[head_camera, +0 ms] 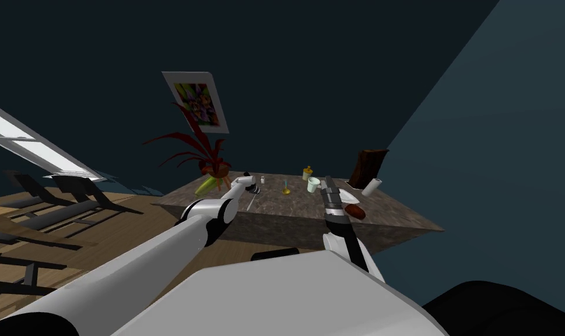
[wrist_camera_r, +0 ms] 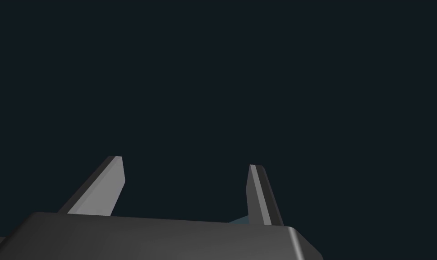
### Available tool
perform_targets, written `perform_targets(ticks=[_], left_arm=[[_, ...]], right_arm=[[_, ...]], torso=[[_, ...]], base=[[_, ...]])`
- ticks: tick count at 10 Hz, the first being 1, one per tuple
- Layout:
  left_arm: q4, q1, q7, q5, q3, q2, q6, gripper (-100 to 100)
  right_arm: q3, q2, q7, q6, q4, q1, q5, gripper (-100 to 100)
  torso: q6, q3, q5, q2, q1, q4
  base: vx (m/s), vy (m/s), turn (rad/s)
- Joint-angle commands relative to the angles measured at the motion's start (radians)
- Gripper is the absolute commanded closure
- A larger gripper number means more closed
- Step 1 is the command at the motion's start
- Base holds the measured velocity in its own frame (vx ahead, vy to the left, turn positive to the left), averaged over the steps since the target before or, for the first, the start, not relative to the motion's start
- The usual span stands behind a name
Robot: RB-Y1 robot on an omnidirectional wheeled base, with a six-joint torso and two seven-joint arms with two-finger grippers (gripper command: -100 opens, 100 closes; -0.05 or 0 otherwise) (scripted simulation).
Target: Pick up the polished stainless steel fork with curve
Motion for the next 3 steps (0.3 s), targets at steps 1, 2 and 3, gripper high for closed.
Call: perform_targets(ticks=[1, 2, 3], left_arm=[[-0.021, 0.004, -0.035, -0.039, 0.05, -0.005, 0.021, 100], [-0.005, -0.001, -0.02, -0.023, 0.031, -0.002, 0.009, 100], [-0.006, -0.001, -0.024, -0.025, 0.035, -0.002, 0.011, 0]], right_arm=[[0.0, 0.0, 0.0, 0.0, 0.0, 0.0, 0.0, 0], [0.0, 0.0, 0.0, 0.0, 0.0, 0.0, 0.0, 0], [0.0, 0.0, 0.0, 0.0, 0.0, 0.0, 0.0, 0]], torso=[[0.0, 0.0, 0.0, 0.0, 0.0, 0.0], [-0.001, 0.0, 0.0, 0.0, 0.0, 0.0], [0.0, 0.0, 0.0, 0.0, 0.001, 0.0]], base=[[-0.003, -0.053, 0.094], [-0.001, -0.027, 0.03], [0.0, 0.0, 0.0]])
